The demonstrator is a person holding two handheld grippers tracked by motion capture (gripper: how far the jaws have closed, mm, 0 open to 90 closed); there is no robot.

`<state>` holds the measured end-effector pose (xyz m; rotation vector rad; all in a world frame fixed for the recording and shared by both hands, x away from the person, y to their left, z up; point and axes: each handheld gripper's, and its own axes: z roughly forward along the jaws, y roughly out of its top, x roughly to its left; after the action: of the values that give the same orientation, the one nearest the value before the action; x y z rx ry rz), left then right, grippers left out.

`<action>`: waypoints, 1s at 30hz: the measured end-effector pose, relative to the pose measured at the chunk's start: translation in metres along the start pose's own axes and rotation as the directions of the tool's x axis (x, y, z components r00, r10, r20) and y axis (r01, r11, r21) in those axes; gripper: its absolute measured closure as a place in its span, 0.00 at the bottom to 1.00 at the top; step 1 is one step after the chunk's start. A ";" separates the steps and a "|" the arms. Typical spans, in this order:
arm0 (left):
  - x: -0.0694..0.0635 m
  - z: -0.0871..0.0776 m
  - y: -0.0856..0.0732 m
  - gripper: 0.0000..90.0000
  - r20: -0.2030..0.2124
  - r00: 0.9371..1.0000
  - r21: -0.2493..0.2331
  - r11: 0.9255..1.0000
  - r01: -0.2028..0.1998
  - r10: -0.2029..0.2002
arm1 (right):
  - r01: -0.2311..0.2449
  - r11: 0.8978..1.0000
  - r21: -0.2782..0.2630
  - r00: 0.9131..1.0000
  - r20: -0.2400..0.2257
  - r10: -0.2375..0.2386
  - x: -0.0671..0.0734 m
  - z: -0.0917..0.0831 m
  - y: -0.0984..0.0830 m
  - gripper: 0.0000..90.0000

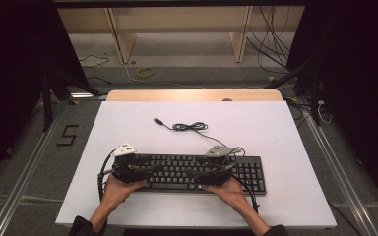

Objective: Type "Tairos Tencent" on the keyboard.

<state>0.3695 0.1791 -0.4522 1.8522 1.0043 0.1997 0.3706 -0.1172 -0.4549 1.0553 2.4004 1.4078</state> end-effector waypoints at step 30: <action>-0.002 -0.015 -0.009 0.33 -0.012 1.000 -0.040 0.999 0.008 -0.008 | -0.004 0.998 0.070 0.999 0.040 0.001 -0.002 0.021 0.009 0.82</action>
<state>0.3555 0.1894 -0.4520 1.8120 1.0091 0.2251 0.3868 -0.1011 -0.4598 1.0920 2.4371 1.2995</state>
